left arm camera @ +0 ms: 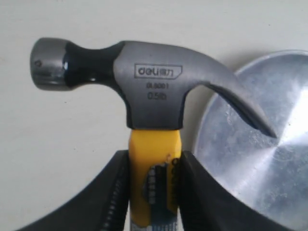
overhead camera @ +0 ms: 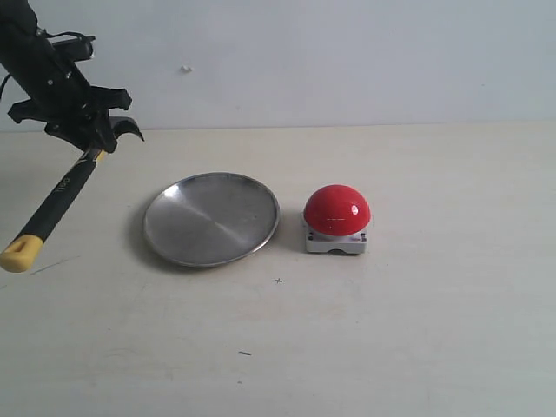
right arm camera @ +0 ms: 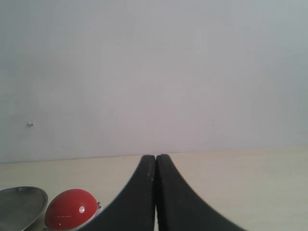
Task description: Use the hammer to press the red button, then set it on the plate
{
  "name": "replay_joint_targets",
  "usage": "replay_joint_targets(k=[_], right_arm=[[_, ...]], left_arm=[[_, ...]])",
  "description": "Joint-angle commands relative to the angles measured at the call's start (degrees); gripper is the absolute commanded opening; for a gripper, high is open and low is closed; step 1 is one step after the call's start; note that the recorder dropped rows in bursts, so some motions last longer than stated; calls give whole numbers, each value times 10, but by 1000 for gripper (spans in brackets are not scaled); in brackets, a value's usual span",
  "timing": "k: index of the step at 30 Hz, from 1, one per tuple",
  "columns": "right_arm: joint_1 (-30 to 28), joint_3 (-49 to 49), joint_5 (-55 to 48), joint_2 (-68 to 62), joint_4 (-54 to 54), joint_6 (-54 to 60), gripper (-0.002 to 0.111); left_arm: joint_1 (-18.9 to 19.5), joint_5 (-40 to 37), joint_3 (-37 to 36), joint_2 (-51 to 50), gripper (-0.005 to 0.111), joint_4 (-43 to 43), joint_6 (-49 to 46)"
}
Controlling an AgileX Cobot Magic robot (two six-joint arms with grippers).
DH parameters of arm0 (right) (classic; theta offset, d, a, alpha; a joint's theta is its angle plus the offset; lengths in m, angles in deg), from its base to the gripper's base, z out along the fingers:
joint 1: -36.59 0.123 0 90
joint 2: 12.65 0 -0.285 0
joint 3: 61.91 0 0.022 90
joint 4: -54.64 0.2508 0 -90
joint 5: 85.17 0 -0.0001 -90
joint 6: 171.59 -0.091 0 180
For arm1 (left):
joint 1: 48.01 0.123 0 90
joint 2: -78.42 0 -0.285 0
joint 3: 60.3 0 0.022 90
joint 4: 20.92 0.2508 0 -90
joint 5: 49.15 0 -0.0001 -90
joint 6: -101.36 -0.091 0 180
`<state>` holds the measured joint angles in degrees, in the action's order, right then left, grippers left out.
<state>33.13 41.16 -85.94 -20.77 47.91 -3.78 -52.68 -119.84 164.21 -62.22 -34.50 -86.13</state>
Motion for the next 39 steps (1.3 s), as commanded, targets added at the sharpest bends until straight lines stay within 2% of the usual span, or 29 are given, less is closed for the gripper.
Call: replay_joint_targets(k=[1, 16, 22, 26, 30, 36, 39], right_arm=[[-3, -3, 1, 3, -3, 1, 0], [-3, -3, 8, 3, -10, 5, 0], [-3, -3, 5, 3, -10, 1, 0], [-3, -3, 8, 3, -11, 3, 0], [-3, -3, 81, 3, 18, -48, 0], [-3, -3, 104, 3, 24, -76, 0], [-3, -3, 156, 3, 24, -113, 0]], left_arm=[[-18, 7, -16, 41, 0, -22, -7], [-60, 7, -62, 77, 0, -59, -18], [-61, 11, -65, 75, 0, -136, -57], [-61, 28, -82, 75, 0, -156, -72], [-55, 53, -107, 75, 0, -191, -97], [-51, 66, -117, 75, 0, -203, -116], [-51, 71, -117, 75, 0, -214, -120]])
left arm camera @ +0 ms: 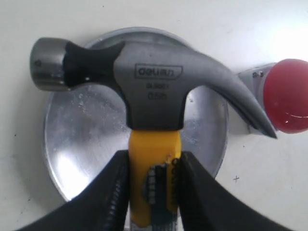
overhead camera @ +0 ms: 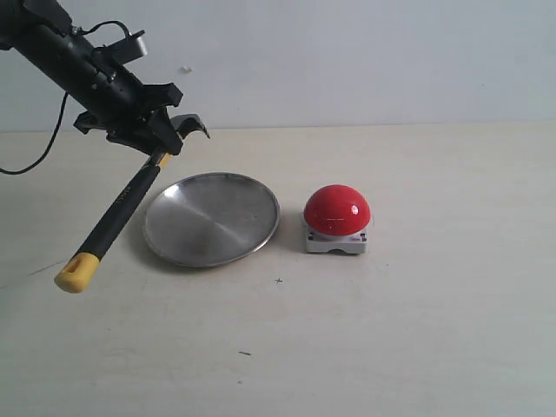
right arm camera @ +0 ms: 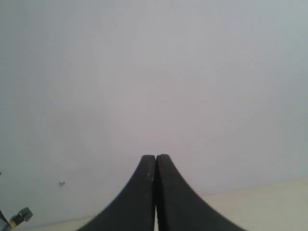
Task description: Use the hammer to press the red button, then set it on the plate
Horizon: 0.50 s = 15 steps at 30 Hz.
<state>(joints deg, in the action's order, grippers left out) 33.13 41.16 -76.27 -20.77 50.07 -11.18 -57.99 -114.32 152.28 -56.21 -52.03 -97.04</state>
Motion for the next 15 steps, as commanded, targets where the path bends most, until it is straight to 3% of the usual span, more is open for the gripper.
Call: replay_joint_targets(k=[1, 6, 9, 15], right_arm=[[-3, -3, 77, 3, 2, -64, 0], [-3, -3, 189, 3, 38, -88, 0], [-3, 12, 163, -10, 105, -90, 0], [-3, 122, 132, -192, 83, -25, 0]], left_arm=[[2, 17, 2, 15, 0, -45, -11], [2, 24, 2, 15, 0, -86, -39], [3, 26, 2, 15, 0, -85, -41], [8, 26, 2, 15, 0, -91, -41]])
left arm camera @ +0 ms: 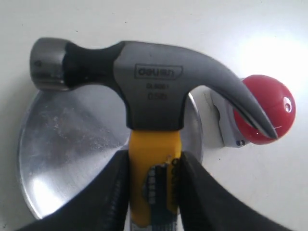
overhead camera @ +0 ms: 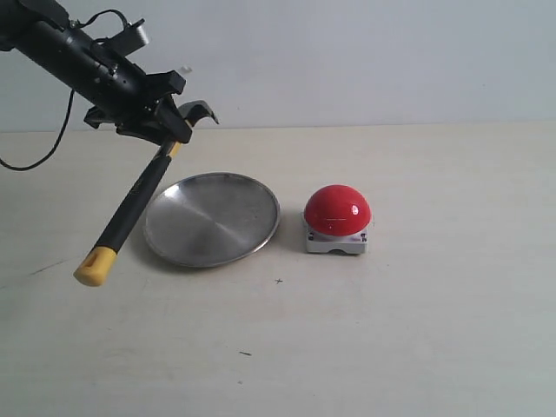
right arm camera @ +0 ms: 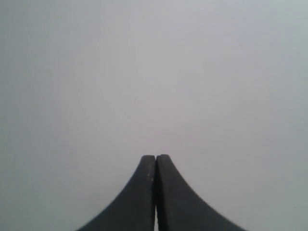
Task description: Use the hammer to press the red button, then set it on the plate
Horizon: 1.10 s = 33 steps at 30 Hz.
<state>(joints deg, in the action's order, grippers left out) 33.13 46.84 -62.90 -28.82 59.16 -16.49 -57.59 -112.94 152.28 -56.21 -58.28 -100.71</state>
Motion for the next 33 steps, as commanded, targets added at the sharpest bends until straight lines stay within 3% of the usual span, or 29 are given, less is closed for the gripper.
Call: replay_joint_targets(k=[1, 11, 15, 18, 26, 28, 33], right_arm=[[-3, 93, -17, -149, -7, 29, 0], [-3, 432, -457, -494, -66, 162, 0], [-2, 482, -517, -601, 9, 261, 0], [-2, 484, -507, -666, 138, 386, 0], [28, 485, -606, -826, 642, 832, 3], [52, 494, -614, -860, 720, 894, 9], [118, 546, -611, -933, 782, 947, 27]], left_arm=[[4, 12, 2, 15, 0, -31, -4], [4, 36, 2, 12, 0, -109, -44], [4, 41, 1, -1, 0, -156, -67], [4, 46, -3, -12, 0, -195, -89], [16, 54, -3, -19, 0, -240, -119], [22, 53, -3, -19, 0, -241, -120], [32, 49, -3, -19, 0, -270, -140]])
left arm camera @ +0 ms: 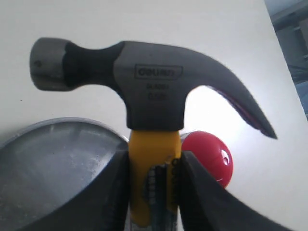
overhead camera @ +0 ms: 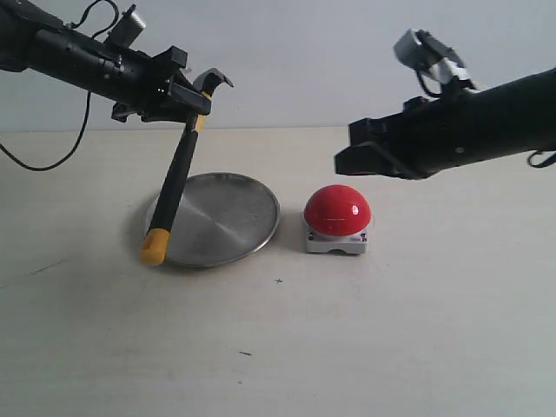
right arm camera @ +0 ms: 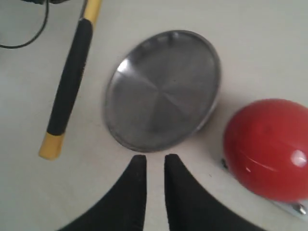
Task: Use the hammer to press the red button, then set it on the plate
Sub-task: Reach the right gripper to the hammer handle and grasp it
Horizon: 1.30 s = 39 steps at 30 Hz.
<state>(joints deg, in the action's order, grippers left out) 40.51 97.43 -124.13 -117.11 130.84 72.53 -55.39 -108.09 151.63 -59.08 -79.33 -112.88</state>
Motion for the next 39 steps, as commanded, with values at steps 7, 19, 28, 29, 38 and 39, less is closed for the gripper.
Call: replay_joint_targets(k=[7, 19, 28, 29, 38, 39], right_arm=[[121, 105, 77, -126, 167, 115, 54], [211, 215, 132, -213, 237, 93, 64], [224, 234, 168, -242, 237, 43, 64], [224, 234, 165, -242, 237, 43, 64], [227, 234, 182, -242, 237, 56, 64], [227, 239, 182, -244, 237, 68, 64]], left_arm=[[17, -8, 4, 10, 0, -85, -34], [17, -8, 4, 10, 0, -101, -48], [17, -8, 4, 10, 0, -136, -73], [17, -8, 4, 10, 0, -138, -73], [17, -8, 4, 10, 0, -163, -75], [17, -7, 4, 10, 0, -164, -78]])
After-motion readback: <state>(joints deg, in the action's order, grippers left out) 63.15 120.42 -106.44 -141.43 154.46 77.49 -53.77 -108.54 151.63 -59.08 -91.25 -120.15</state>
